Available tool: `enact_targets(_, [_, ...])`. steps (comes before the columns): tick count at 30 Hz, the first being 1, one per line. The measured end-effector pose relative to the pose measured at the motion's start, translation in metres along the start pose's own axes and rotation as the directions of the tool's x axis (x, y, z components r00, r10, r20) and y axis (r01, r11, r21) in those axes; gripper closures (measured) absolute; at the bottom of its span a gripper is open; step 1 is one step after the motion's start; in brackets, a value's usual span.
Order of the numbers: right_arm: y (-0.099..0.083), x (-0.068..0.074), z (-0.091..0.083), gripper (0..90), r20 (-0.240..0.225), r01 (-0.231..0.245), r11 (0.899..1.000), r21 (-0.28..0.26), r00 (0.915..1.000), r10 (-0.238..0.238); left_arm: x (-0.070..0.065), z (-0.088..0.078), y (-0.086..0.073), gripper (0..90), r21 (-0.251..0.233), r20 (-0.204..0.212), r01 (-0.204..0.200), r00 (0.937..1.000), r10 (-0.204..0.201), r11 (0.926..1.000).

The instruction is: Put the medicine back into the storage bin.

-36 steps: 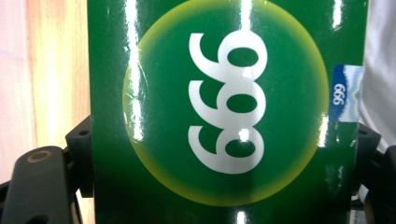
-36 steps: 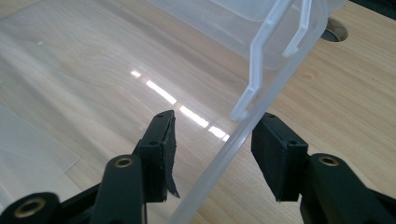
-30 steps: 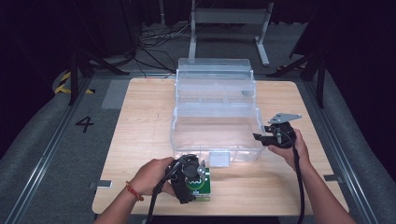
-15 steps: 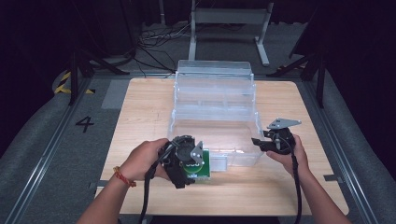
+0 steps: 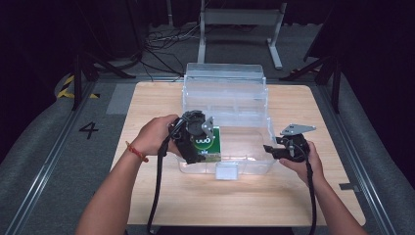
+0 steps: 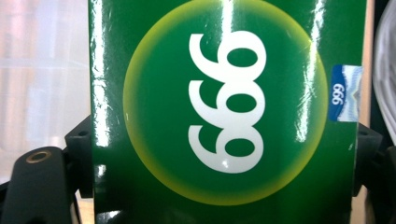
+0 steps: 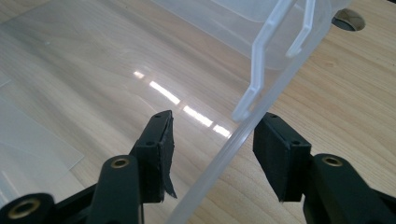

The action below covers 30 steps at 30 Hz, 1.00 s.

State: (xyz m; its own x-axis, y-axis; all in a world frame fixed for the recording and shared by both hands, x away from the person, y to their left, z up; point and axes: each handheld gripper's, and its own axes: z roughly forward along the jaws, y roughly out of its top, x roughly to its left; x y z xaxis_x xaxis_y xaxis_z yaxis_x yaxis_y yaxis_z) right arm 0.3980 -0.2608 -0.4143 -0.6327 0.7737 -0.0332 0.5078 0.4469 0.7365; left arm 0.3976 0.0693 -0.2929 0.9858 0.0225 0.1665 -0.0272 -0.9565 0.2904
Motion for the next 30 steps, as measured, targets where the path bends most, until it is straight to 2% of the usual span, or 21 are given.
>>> enact_targets(4, [-0.001,0.0,0.0,49.3,-0.002,-0.006,1.0,-0.005,1.0,0.006,0.014,0.007,0.004,17.0,0.0,0.016,-0.026,0.9995,0.026,0.9997])
enact_targets(6, [-0.001,0.0,0.0,49.0,-0.006,-0.01,1.0,-0.007,0.9999,0.01,0.02,0.014,0.005,17.0,0.001,0.01,-0.018,0.9998,0.018,0.9998])
enact_targets(10, [-0.001,-0.001,0.0,48.8,-0.008,-0.012,1.0,-0.01,0.9999,0.012,0.031,0.026,0.003,16.9,-0.01,0.032,-0.013,0.9994,0.013,0.9999])
enact_targets(14, [-0.002,-0.001,0.0,48.6,-0.011,-0.014,1.0,-0.015,0.9998,0.013,0.039,0.036,-0.001,16.9,0.022,0.012,-0.042,0.999,0.042,0.9989])
enact_targets(19, [-0.002,-0.001,0.0,48.5,-0.012,-0.017,1.0,-0.02,0.9998,0.017,0.05,0.047,-0.009,16.8,0.025,0.032,-0.019,0.9993,0.018,0.9995])
enact_targets(20, [-0.002,-0.001,0.0,48.5,-0.012,-0.019,1.0,-0.021,0.9997,0.019,0.051,0.049,-0.01,16.8,0.029,0.032,-0.007,0.9995,0.006,0.9996])
enact_targets(22, [-0.002,-0.001,0.0,48.6,-0.013,-0.021,1.0,-0.021,0.9997,0.021,0.053,0.054,-0.013,16.9,0.039,0.045,-0.014,0.9989,0.012,0.9991])
enact_targets(23, [-0.002,-0.001,0.0,48.4,-0.013,-0.022,1.0,-0.022,0.9997,0.022,0.053,0.056,-0.014,16.7,0.037,0.047,-0.033,0.9984,0.031,0.9988])
enact_targets(24, [-0.002,-0.001,0.0,48.4,-0.014,-0.023,1.0,-0.022,0.9997,0.022,0.052,0.055,-0.015,16.9,0.03,0.038,-0.038,0.9986,0.037,0.9988])
enact_targets(27, [-0.002,-0.001,0.0,48.3,-0.015,-0.025,0.999,-0.023,0.9996,0.024,0.051,0.055,-0.018,16.7,0.02,0.049,-0.03,0.9984,0.029,0.9994])
enact_targets(30, [-0.002,-0.001,0.0,48.3,-0.015,-0.024,0.999,-0.023,0.9996,0.023,0.049,0.055,-0.019,16.7,0.023,0.055,-0.051,0.9973,0.049,0.9984])
